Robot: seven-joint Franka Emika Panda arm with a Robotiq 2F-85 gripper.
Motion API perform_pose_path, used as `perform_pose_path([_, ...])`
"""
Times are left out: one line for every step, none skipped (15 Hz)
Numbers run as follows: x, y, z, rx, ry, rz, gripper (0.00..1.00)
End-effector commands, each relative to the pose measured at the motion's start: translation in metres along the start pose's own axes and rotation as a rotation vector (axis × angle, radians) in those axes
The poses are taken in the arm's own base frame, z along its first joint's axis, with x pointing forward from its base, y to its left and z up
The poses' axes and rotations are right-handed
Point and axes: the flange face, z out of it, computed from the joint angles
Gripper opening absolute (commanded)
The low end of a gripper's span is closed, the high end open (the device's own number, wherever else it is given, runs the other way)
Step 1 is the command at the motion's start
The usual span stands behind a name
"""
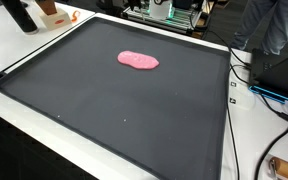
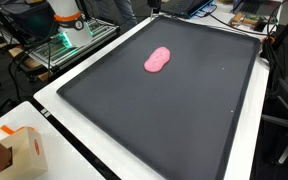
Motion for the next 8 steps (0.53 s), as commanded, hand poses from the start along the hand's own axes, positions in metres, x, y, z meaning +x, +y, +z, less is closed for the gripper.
perform_pose_path([0.0005,-0.0042,-0.0014,-0.018,-0.004,-0.009,0.25])
perform_pose_path([0.0010,-0.0078,-0.0022,-0.030,-0.005,-0.013,0.25])
perform_pose_path([0.0012,-0.0101,-0.0028,-0.036,-0.005,-0.017,0.25])
perform_pose_path([0.0009,-0.0110,-0.0031,-0.039,-0.004,-0.019,0.25])
perform_pose_path([0.0007,-0.0110,-0.0032,-0.040,-0.004,-0.019,0.25])
perform_pose_path([0.0006,-0.0110,-0.0032,-0.040,-0.004,-0.019,0.25])
perform_pose_path([0.0005,-0.0109,-0.0030,-0.040,-0.004,-0.020,0.25])
perform_pose_path([0.0005,-0.0109,-0.0028,-0.040,-0.004,-0.019,0.25])
